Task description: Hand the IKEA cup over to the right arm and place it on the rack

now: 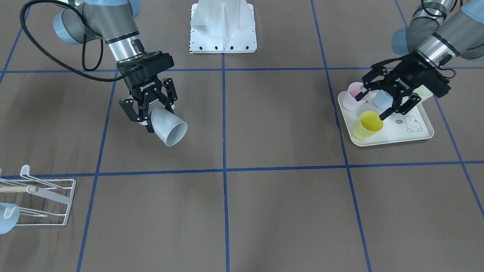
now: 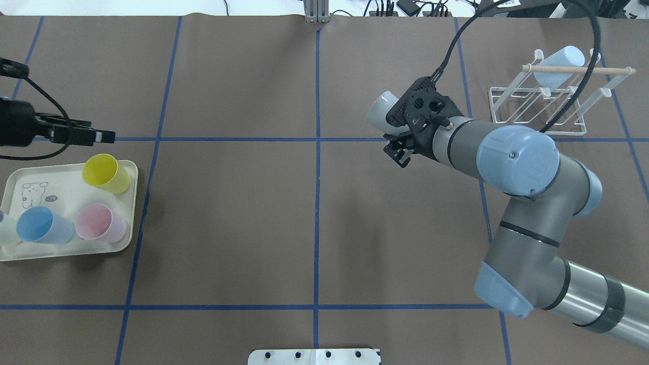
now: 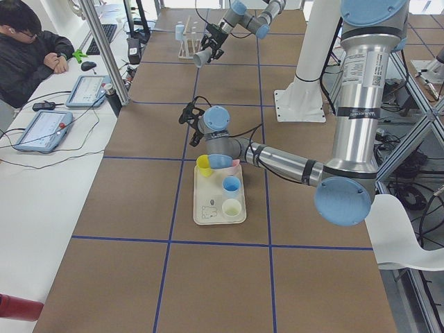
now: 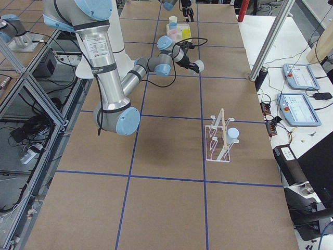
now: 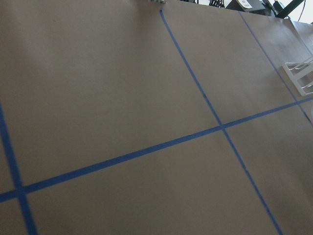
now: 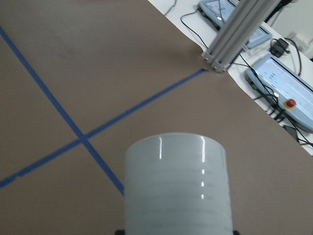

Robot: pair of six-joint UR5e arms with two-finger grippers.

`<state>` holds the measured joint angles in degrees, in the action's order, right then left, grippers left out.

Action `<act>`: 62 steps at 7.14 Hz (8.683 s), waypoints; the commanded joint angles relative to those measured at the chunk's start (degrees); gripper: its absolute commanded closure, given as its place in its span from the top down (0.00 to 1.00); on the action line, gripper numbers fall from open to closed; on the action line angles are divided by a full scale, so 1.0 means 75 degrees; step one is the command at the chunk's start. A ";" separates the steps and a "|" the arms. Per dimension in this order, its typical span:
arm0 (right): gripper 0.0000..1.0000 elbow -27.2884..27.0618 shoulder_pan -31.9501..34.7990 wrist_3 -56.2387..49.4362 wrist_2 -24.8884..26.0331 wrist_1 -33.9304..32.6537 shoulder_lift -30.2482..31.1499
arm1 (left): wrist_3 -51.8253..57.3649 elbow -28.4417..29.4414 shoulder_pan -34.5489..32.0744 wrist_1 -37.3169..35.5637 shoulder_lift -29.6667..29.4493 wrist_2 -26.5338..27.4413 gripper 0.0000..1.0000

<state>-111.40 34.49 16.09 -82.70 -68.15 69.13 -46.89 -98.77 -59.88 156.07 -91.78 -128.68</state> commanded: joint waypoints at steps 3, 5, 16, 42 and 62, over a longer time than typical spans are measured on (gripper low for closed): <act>0.00 -0.0218 0.1572 -0.3352 -0.0001 -0.3432 -0.0274 | 0.2280 0.0021 -0.1273 -0.0220 0.0940 -0.0584 1.00; 0.00 -0.0148 0.2568 -0.6348 0.0057 -0.5317 -0.0904 | 0.2280 0.0032 -0.1274 -0.0197 0.0999 -0.0573 1.00; 0.00 0.2933 0.2854 -0.9997 0.1265 -0.4463 -0.1635 | 0.2233 -0.0038 -0.1262 0.0073 0.1350 -0.0573 1.00; 0.99 0.0392 0.2141 -0.2403 -0.2520 -0.3483 -0.1354 | 0.0035 -0.0236 0.0221 0.0050 0.1058 0.1250 1.00; 0.99 0.0486 0.1601 -0.0259 -0.3200 -0.1954 -0.1260 | -0.0603 -0.0127 0.1375 -0.0369 0.0777 0.3341 0.00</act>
<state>-107.79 47.26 14.12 -106.74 -83.25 59.77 -51.63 -96.86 -48.63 155.14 -85.70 -103.36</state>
